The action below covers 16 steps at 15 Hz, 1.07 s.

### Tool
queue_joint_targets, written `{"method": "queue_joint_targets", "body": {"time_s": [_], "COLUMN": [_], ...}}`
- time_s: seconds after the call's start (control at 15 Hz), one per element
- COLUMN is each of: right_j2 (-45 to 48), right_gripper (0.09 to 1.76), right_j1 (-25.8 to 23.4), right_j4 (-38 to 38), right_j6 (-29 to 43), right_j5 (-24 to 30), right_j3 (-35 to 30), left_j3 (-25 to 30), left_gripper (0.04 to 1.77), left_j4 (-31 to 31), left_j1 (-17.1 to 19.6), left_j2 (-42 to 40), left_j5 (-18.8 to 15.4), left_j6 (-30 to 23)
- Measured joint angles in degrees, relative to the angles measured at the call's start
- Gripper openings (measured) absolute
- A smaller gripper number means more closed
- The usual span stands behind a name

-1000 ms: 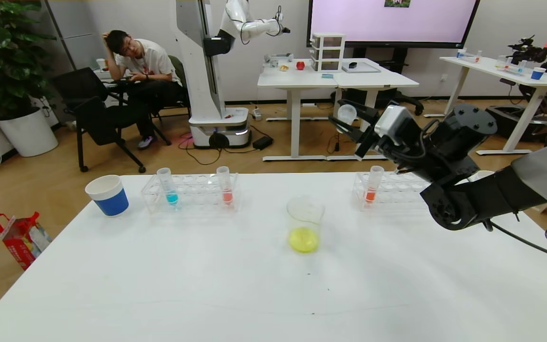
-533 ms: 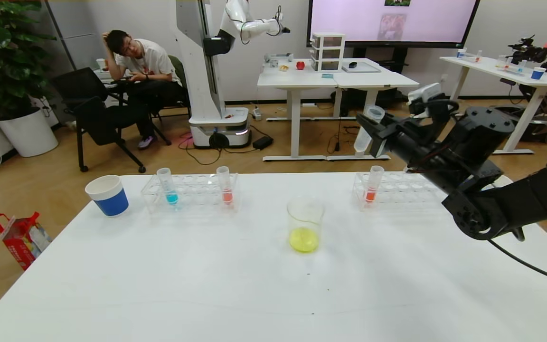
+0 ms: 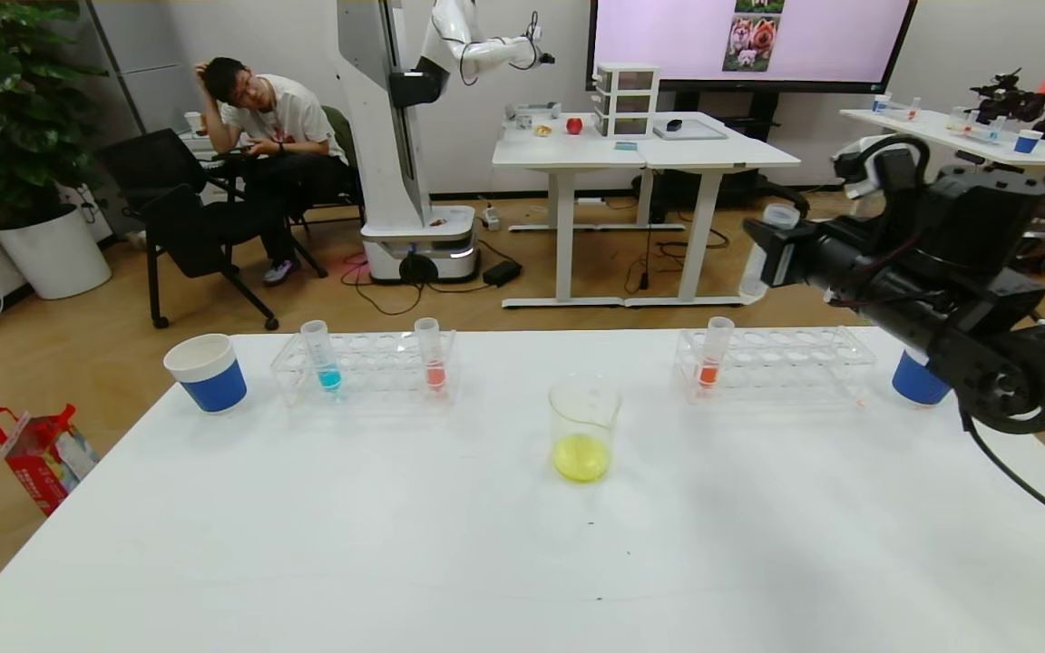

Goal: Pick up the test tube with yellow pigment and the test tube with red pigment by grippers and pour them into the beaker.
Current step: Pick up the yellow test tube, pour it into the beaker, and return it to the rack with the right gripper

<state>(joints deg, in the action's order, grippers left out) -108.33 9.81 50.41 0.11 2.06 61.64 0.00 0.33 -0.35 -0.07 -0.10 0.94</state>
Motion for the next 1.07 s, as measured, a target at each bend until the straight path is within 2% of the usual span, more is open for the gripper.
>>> {"method": "queue_joint_targets", "body": {"time_s": [0.2, 0.6, 0.8, 1.07], "right_j2": [1.24, -0.66, -3.24, -7.83], "right_gripper": [0.49, 0.49, 0.49, 0.49], "right_j1": [-7.91, -23.92, -28.17, -29.84], "right_j4": [-3.06, -3.17, -3.04, -2.04], "right_j6": [-1.01, -1.58, -2.06, -2.08], "right_j5": [0.13, 3.11, 3.19, 3.08], "right_j3": [-0.48, -0.32, 0.85, 2.78], "left_j3": [0.00, 0.00, 0.00, 0.00], "left_gripper": [1.75, 1.75, 1.75, 1.75], "left_j4": [0.00, 0.02, 0.00, 0.02], "left_j1": [0.00, 0.02, 0.02, 0.00], "left_j2": [0.00, 0.00, 0.00, 0.00], "left_j5": [0.02, -0.01, -0.01, -0.01], "left_j6": [0.02, 0.00, 0.02, 0.02]}}
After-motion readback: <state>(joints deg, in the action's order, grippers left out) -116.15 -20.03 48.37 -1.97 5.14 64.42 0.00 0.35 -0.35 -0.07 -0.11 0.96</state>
